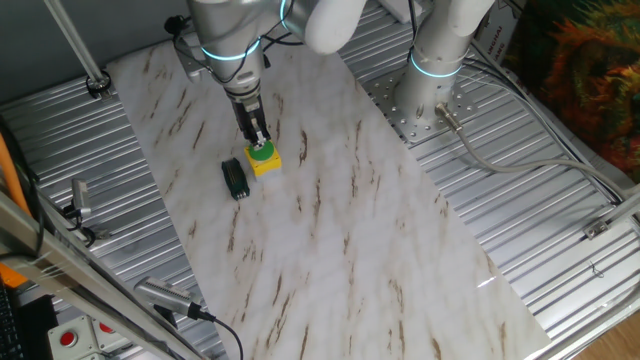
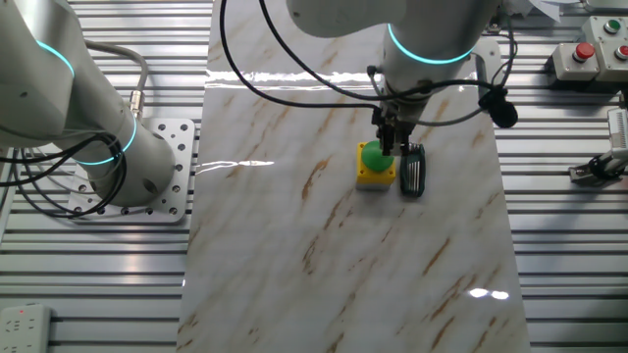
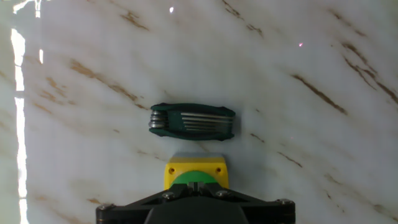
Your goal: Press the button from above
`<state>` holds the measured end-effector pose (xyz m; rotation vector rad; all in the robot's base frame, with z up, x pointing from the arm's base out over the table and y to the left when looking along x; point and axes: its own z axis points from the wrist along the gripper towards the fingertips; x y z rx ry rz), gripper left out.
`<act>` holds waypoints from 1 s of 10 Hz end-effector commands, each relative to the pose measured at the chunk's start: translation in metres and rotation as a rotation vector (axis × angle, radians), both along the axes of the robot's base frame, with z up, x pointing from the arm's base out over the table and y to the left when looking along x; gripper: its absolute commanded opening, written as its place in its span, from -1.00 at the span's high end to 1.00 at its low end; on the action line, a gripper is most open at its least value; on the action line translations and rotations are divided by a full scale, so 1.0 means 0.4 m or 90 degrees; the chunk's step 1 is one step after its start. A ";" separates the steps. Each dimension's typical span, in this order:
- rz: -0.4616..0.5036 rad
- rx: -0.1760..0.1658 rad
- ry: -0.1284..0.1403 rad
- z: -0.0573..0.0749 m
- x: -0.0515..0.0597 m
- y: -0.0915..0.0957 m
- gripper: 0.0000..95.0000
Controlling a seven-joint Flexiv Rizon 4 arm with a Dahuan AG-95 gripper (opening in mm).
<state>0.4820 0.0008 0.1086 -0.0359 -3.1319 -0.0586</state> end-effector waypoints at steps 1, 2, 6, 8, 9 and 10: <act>0.001 0.000 0.001 -0.010 -0.001 -0.003 1.00; 0.003 0.000 0.001 -0.011 -0.002 -0.005 1.00; 0.009 0.001 -0.001 -0.024 -0.009 -0.025 1.00; 0.009 0.002 -0.006 -0.030 -0.010 -0.025 1.00; 0.009 0.003 -0.006 -0.032 -0.011 -0.025 1.00; 0.010 0.003 -0.006 -0.034 -0.011 -0.025 1.00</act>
